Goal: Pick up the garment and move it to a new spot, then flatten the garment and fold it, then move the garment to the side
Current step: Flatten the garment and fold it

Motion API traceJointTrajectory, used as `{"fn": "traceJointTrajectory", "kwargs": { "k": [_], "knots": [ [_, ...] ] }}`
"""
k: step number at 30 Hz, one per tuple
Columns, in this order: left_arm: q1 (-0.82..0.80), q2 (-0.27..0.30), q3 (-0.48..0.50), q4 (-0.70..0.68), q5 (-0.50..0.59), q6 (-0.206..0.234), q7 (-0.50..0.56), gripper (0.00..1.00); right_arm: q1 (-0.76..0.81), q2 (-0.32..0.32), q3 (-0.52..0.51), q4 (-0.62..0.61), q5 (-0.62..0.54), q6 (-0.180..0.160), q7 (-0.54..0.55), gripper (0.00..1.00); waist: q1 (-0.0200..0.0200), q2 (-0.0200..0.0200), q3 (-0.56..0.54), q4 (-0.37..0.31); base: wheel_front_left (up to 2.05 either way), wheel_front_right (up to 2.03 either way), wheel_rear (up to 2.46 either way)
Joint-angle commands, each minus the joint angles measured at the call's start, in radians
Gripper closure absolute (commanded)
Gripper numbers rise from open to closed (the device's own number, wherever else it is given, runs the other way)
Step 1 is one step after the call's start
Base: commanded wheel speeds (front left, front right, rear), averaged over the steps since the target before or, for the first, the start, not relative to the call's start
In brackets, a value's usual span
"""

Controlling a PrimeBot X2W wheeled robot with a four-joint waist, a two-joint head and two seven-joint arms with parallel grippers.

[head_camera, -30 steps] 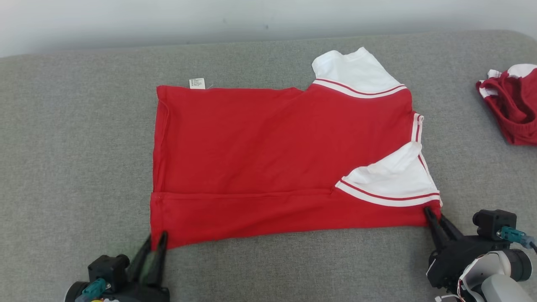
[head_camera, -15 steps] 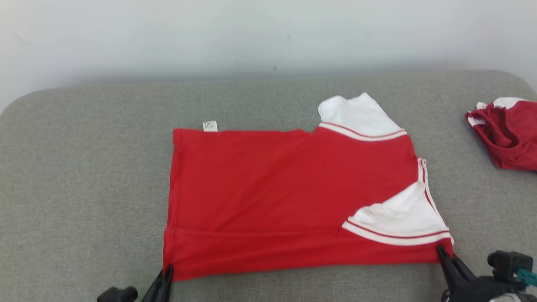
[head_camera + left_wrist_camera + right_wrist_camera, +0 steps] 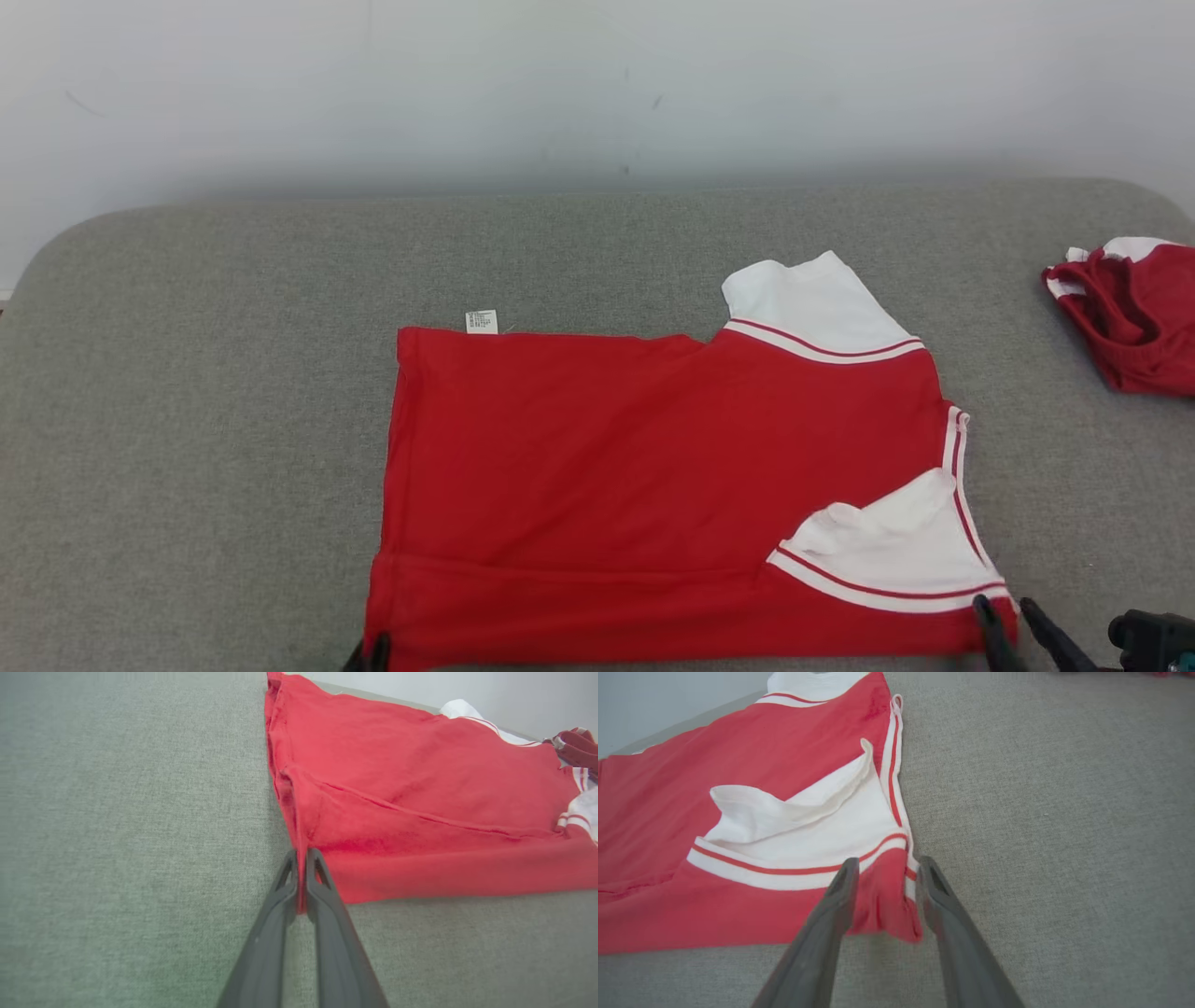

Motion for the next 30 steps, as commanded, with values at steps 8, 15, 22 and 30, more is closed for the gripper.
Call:
{"fn": "traceJointTrajectory", "kwargs": {
  "k": [8, 15, 22, 30],
  "knots": [
    [0.012, -0.012, 0.094, -0.122, 0.063, 0.036, -0.003, 0.0, -0.022, 0.038, -0.027, -0.097, -0.054, -0.002, -0.065, 0.0, 0.0, 0.0, -0.027, -0.005, 0.0, 0.0, 0.0],
    [0.042, -0.028, 0.186, -0.245, 0.141, 0.067, -0.003, 0.0, -0.054, 0.08, -0.015, -0.146, -0.086, -0.002, -0.171, 0.0, 0.0, 0.0, -0.051, -0.006, 0.0, 0.0, 0.0],
    [0.053, -0.054, 0.25, -0.317, 0.214, 0.088, -0.003, 0.0, -0.051, 0.11, -0.01, -0.156, -0.158, -0.002, -0.259, 0.0, 0.0, 0.0, -0.077, 0.004, 0.0, 0.0, 0.0],
    [0.047, -0.077, 0.288, -0.337, 0.248, 0.068, -0.003, 0.0, -0.018, 0.153, -0.023, -0.185, -0.213, -0.002, -0.288, 0.0, 0.0, 0.0, -0.089, 0.009, 0.0, 0.0, 0.0]
  ]
}}
